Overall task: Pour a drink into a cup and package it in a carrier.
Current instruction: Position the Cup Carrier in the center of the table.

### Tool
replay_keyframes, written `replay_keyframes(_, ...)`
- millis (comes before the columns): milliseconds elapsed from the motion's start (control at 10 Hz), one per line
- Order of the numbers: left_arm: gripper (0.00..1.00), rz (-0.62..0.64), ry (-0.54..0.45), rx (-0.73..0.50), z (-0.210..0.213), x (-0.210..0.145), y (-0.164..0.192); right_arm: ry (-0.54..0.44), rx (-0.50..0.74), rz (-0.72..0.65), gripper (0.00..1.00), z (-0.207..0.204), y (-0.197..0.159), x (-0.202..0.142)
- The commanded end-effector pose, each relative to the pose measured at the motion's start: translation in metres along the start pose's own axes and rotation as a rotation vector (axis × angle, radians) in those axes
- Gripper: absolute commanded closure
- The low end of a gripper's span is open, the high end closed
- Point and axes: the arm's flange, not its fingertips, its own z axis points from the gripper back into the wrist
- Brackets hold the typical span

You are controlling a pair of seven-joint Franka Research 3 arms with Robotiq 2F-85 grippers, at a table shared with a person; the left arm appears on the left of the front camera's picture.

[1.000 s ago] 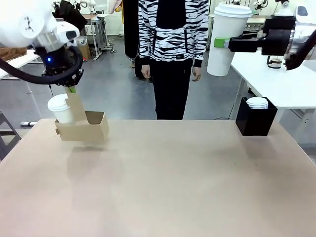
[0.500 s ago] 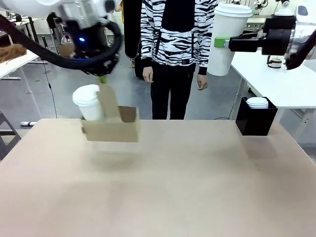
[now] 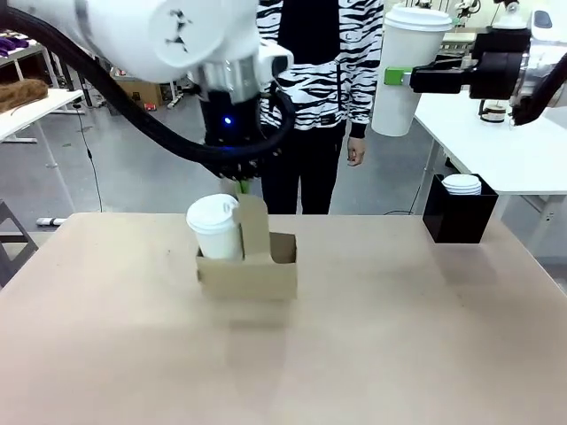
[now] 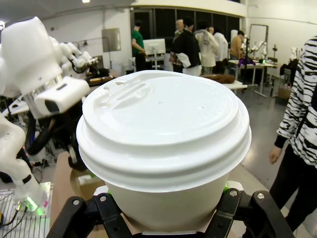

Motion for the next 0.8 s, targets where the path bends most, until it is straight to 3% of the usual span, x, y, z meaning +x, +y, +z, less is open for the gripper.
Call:
replay_keyframes(0, 0.98, 0.043, -0.025, 0.012, -0.009, 0.002, -0.023, -0.007, -0.006, 0.014, 0.24, -0.002, 0.000, 0.002)
replay_keyframes(700, 0.98, 0.061, 0.005, 0.052, -0.062, -0.019, -0.053, -0.007, -0.006, 0.014, 0.24, -0.002, 0.000, 0.002)
